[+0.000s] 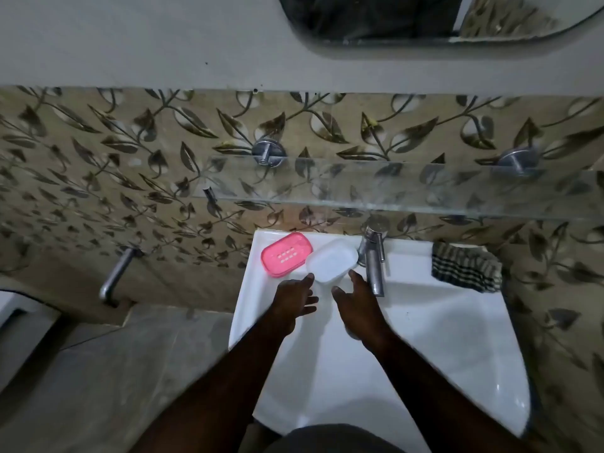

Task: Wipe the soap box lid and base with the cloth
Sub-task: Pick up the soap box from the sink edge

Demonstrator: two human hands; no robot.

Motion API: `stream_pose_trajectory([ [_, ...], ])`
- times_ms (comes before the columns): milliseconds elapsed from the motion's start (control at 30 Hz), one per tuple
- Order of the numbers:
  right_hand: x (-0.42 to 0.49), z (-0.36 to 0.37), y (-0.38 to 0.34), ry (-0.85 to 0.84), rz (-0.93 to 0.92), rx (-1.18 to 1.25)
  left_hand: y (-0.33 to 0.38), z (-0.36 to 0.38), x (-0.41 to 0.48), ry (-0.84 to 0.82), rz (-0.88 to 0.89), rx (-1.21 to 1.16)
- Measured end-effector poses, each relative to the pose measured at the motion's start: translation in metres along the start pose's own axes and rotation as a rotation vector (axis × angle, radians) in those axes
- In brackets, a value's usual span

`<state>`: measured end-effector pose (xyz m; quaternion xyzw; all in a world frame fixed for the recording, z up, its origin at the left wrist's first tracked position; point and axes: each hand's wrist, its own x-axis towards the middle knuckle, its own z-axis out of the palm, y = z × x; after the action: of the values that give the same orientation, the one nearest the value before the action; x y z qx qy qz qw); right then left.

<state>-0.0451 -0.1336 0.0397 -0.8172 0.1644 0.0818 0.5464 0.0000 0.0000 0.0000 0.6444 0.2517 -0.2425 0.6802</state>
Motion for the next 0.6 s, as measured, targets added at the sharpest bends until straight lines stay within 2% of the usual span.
stream_pose_trajectory([
  [600, 0.009, -0.011, 0.015, -0.063, 0.019, 0.053, -0.004, 0.017, 0.016, -0.075, -0.054, -0.251],
])
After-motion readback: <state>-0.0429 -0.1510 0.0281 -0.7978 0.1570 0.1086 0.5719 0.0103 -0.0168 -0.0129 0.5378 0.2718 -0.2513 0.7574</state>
